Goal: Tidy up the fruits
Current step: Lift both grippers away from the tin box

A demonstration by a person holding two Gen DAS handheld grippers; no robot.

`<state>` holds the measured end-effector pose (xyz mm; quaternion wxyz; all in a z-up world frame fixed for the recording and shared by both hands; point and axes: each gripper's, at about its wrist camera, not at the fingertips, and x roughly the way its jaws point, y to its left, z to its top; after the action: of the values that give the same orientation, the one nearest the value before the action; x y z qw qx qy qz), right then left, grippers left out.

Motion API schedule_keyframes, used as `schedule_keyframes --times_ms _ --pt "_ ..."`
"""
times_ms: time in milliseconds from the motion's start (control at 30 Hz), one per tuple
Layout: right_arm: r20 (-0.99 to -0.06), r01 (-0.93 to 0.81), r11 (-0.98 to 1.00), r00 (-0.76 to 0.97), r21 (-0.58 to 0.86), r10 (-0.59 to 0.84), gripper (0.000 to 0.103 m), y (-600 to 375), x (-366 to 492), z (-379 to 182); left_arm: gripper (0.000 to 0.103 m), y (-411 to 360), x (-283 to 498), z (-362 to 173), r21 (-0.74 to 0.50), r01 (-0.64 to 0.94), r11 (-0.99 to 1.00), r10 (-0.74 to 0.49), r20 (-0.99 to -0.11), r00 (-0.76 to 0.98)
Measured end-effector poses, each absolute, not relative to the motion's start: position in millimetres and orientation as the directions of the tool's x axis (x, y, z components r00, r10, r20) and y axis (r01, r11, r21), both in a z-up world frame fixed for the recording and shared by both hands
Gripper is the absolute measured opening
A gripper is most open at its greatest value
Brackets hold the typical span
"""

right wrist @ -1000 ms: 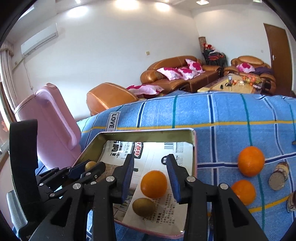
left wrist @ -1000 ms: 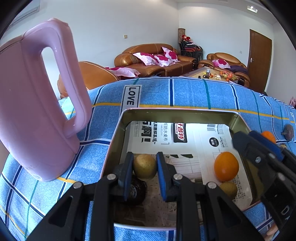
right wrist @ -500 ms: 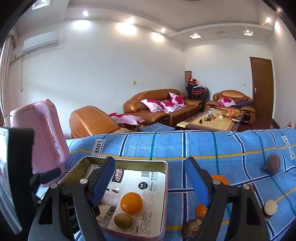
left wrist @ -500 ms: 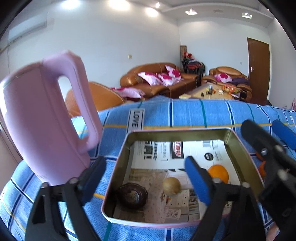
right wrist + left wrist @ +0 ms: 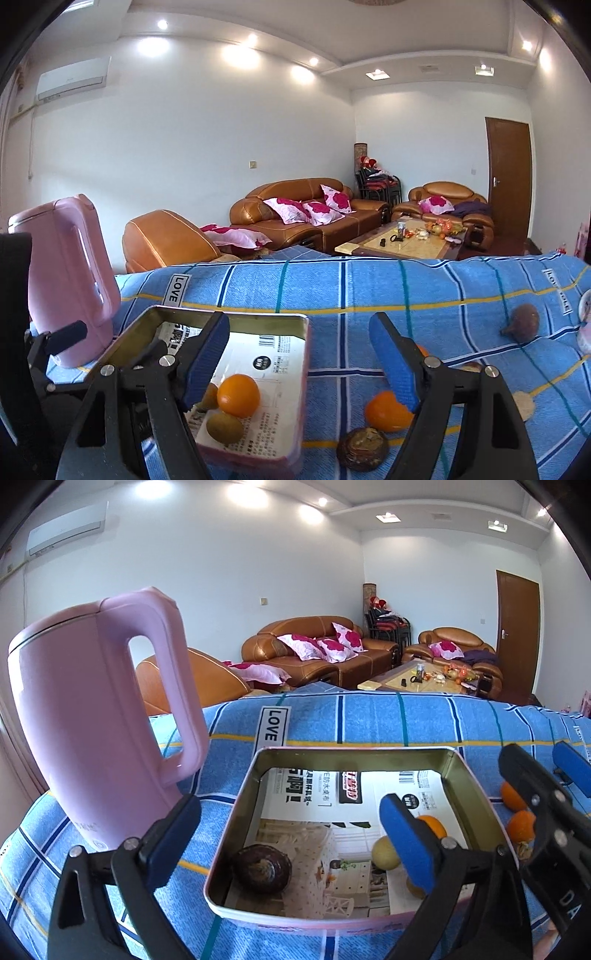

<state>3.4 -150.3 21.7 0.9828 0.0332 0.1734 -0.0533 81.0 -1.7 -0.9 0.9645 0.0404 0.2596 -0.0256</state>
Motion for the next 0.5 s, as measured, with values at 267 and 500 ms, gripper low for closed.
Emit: schedule_keyframes --times_ms 267,500 --pt "-0.342 0.143 0.989 0.932 0.034 -0.123 0.079 -160.3 -8.9 23.3 0.103 -2.9 58.5 1.4 0.057 0.071 0.996 -0.035 -0.482 0.875" --pt "-0.341 0.142 0.99 0.931 0.007 -0.131 0.079 -169.4 -24.0 23.8 0.103 -6.8 44.9 4.3 0.069 0.062 0.996 -0.023 -0.467 0.884"
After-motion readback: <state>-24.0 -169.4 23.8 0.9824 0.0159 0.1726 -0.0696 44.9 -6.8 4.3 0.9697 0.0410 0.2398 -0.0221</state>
